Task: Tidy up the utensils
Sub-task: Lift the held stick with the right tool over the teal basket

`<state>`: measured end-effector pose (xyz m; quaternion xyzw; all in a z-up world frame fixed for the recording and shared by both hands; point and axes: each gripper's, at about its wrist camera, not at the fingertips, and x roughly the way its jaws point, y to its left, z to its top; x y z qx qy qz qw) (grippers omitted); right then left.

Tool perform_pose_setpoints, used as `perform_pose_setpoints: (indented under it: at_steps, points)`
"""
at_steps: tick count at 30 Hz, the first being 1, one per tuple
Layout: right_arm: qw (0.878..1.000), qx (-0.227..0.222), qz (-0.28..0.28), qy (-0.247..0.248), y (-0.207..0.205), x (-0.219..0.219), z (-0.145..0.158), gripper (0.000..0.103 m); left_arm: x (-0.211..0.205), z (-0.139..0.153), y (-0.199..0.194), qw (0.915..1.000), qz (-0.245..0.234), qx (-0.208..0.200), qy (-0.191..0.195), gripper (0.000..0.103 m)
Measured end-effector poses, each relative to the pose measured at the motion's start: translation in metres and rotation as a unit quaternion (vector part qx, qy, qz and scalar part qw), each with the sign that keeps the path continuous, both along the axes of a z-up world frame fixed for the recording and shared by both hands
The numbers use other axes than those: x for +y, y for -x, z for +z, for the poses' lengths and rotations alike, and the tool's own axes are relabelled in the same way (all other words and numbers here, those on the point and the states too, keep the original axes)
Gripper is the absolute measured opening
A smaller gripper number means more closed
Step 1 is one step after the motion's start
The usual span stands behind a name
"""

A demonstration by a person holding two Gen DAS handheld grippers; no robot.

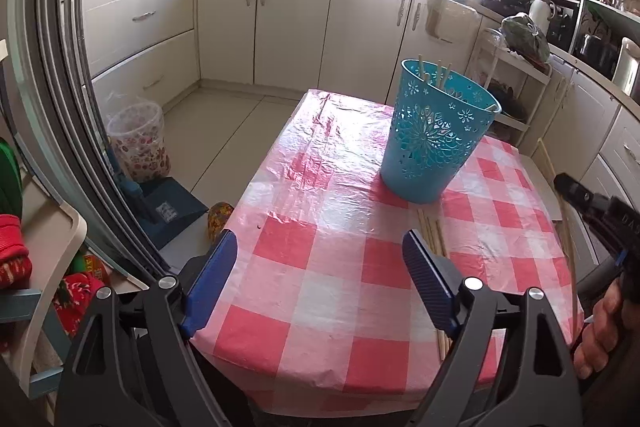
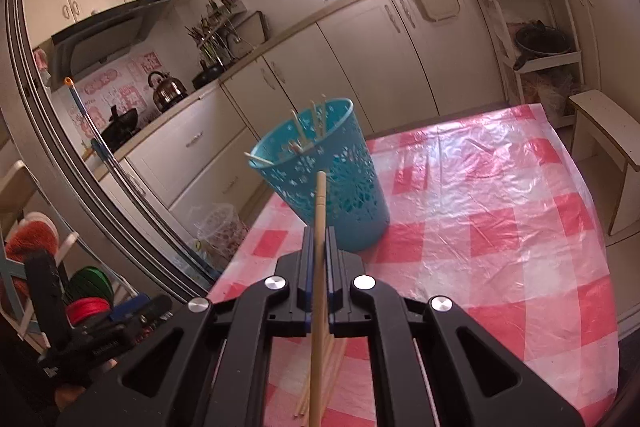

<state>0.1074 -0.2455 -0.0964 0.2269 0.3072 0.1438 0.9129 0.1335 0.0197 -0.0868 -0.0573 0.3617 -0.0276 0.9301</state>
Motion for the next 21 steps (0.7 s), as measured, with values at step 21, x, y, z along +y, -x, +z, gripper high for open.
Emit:
perform_pose_setpoints:
  at_steps: [21]
  points:
    - [0.983, -0.171, -0.069, -0.029, -0.147, 0.022, 0.088, 0.006, 0.009, -0.025, -0.007, 0.9985, 0.004, 0.043, 0.033, 0.082]
